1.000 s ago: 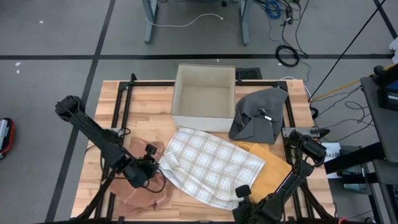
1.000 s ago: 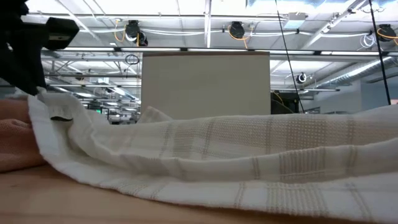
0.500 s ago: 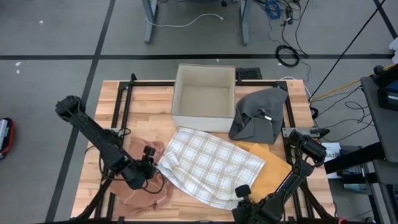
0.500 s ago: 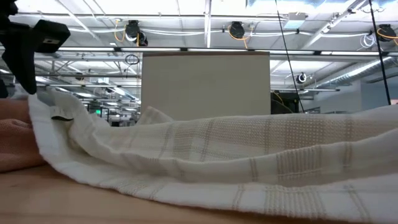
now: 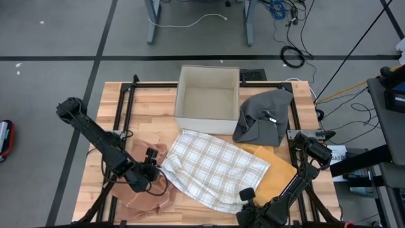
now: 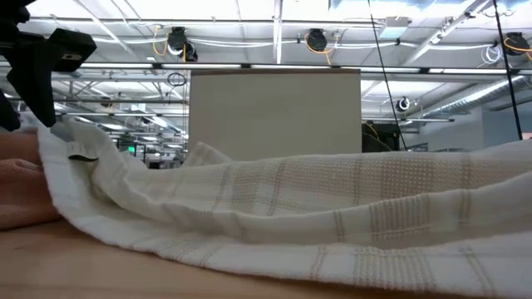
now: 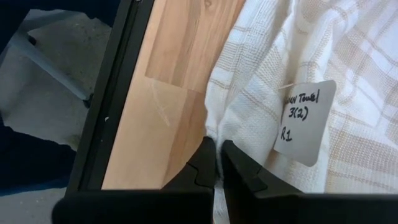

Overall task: Fold towel
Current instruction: Fold the white patterned towel

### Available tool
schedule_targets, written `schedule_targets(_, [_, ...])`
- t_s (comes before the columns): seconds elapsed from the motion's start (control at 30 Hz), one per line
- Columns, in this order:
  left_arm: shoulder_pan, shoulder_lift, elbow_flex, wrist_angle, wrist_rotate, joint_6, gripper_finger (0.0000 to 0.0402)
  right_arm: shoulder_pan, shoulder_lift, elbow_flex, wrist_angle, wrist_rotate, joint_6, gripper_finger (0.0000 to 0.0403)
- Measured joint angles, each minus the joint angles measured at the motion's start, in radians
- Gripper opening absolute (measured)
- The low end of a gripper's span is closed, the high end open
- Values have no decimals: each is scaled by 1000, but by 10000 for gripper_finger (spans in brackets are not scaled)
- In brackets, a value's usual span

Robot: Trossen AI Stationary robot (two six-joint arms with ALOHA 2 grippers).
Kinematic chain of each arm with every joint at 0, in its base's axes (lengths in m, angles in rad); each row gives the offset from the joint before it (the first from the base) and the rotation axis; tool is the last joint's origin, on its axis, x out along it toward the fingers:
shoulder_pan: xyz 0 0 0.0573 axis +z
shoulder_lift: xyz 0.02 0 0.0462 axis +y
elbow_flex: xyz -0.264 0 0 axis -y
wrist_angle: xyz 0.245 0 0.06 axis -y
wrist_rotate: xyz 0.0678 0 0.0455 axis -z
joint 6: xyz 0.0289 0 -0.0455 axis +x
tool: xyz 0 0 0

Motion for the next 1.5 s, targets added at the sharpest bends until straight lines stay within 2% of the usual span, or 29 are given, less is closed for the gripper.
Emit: schedule_targets(1.5, [0,0,0,-1,2,0,135,-14,0,0,-13,5,-17,4])
